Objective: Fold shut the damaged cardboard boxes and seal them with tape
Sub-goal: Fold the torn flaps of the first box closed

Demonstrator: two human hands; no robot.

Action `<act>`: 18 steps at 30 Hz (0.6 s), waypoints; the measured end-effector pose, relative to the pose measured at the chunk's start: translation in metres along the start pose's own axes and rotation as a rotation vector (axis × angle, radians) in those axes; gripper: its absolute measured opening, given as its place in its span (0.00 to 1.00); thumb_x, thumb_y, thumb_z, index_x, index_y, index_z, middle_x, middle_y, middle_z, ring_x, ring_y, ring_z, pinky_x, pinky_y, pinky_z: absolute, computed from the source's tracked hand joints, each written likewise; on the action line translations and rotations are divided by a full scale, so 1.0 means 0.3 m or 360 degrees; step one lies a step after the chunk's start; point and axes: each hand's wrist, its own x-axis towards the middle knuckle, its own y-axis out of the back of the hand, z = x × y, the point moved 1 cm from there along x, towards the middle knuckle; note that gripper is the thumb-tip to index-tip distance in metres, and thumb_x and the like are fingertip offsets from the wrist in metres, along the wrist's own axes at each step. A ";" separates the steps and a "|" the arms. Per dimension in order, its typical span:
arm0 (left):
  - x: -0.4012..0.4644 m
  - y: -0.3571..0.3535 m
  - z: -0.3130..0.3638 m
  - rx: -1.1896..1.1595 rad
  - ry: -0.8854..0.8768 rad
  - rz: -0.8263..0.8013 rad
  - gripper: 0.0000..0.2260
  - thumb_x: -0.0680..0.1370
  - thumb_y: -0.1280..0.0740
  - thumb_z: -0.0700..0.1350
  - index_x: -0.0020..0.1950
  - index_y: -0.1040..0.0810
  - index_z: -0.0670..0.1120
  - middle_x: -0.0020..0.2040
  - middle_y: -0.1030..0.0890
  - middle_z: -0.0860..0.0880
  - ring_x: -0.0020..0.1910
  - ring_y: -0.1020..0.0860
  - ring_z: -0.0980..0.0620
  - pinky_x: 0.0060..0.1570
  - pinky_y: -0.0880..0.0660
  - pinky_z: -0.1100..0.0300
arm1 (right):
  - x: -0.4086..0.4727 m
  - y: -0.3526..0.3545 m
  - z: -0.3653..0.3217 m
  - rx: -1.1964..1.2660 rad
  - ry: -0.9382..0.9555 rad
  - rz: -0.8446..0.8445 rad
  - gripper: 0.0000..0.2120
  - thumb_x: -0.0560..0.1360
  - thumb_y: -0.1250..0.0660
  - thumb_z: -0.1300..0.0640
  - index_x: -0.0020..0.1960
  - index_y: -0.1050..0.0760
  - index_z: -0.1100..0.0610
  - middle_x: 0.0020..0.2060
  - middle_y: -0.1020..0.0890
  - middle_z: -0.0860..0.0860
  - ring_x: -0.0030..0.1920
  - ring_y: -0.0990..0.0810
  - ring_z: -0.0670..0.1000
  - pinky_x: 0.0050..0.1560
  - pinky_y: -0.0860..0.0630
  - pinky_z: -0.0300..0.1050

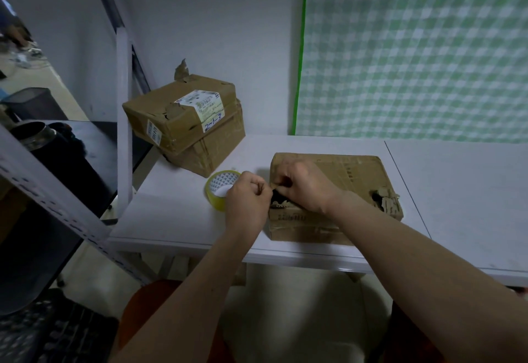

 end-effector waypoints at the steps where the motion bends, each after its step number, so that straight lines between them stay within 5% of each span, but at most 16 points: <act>1: 0.000 -0.001 0.000 0.0004 -0.0034 -0.0021 0.03 0.75 0.32 0.39 0.45 0.26 0.45 0.34 0.24 0.52 0.36 0.25 0.51 0.38 0.27 0.57 | -0.004 -0.002 0.004 0.0026 0.0036 0.0011 0.04 0.69 0.29 0.63 0.36 0.22 0.59 0.38 0.20 0.52 0.40 0.23 0.53 0.42 0.24 0.53; 6: 0.012 -0.007 -0.001 0.0049 -0.0102 -0.0103 0.06 0.74 0.32 0.38 0.42 0.23 0.49 0.35 0.25 0.54 0.36 0.25 0.52 0.36 0.30 0.60 | -0.031 0.011 0.008 0.0116 0.0070 0.0017 0.02 0.71 0.29 0.62 0.40 0.18 0.59 0.39 0.20 0.54 0.41 0.23 0.52 0.44 0.24 0.50; 10: 0.023 -0.001 -0.006 -0.0040 -0.0062 -0.0181 0.03 0.73 0.30 0.40 0.45 0.16 0.45 0.31 0.23 0.56 0.34 0.22 0.52 0.40 0.20 0.55 | -0.062 0.018 -0.006 0.0083 -0.0300 0.0100 0.11 0.70 0.27 0.53 0.49 0.22 0.57 0.46 0.23 0.51 0.45 0.25 0.52 0.43 0.27 0.47; 13: 0.025 -0.002 0.002 -0.0032 0.0023 -0.0223 0.06 0.69 0.25 0.43 0.44 0.18 0.45 0.34 0.21 0.56 0.35 0.22 0.57 0.37 0.25 0.65 | -0.063 0.025 -0.027 -0.0229 -0.0484 0.0070 0.15 0.68 0.27 0.50 0.49 0.27 0.56 0.47 0.26 0.50 0.45 0.26 0.52 0.38 0.33 0.44; 18: 0.021 -0.011 -0.002 -0.0085 0.0140 -0.0270 0.12 0.68 0.24 0.39 0.39 0.26 0.50 0.35 0.21 0.53 0.35 0.20 0.52 0.41 0.19 0.49 | -0.061 0.022 -0.053 -0.0498 -0.0300 0.0088 0.05 0.73 0.33 0.60 0.47 0.24 0.61 0.46 0.22 0.57 0.45 0.22 0.58 0.37 0.34 0.46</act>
